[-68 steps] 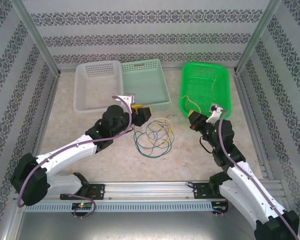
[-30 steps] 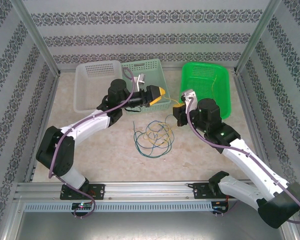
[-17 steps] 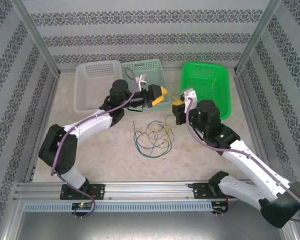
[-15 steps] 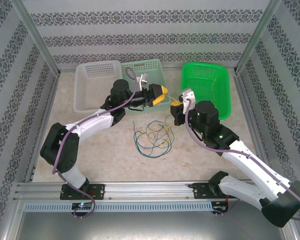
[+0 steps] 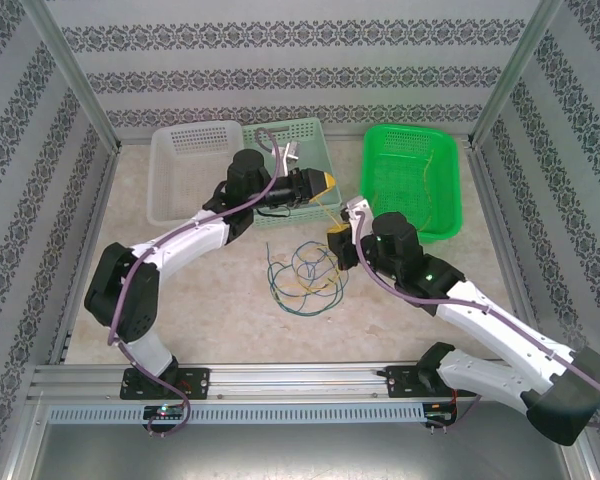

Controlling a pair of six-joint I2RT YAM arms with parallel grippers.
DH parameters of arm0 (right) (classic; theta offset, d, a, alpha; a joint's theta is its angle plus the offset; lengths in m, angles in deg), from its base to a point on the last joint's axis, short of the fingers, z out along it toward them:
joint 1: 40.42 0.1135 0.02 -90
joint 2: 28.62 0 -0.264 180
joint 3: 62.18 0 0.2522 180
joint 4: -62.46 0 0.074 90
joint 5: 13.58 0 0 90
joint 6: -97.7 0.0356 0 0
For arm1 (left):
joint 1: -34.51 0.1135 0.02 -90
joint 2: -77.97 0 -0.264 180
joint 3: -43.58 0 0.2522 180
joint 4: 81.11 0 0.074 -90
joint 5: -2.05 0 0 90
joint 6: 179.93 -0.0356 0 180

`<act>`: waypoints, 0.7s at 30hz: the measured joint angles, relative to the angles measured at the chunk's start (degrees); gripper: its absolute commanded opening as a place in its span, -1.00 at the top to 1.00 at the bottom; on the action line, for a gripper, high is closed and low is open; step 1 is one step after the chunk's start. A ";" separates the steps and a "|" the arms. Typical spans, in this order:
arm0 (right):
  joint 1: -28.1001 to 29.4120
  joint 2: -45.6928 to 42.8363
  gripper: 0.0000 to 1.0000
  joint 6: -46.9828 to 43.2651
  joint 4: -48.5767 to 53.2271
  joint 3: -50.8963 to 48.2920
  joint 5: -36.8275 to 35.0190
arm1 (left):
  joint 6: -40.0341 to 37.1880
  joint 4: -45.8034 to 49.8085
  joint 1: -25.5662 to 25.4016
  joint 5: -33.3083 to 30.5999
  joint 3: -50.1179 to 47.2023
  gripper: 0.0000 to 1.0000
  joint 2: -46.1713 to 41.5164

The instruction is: Untangle the cables

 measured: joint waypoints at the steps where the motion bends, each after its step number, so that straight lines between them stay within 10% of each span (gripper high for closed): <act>1: 0.00 0.79 1.00 0.31 0.76 0.00 0.63 | -2.03 2.12 0.00 0.00 1.40 0.63 -0.24; 10: 1.84 12.98 1.00 3.76 5.03 3.58 9.35 | -12.68 11.80 -0.24 0.00 6.73 0.92 -1.16; 21: -0.57 9.53 1.00 6.27 6.67 5.16 7.78 | -20.28 20.41 -0.26 -8.46 4.79 -0.91 -5.55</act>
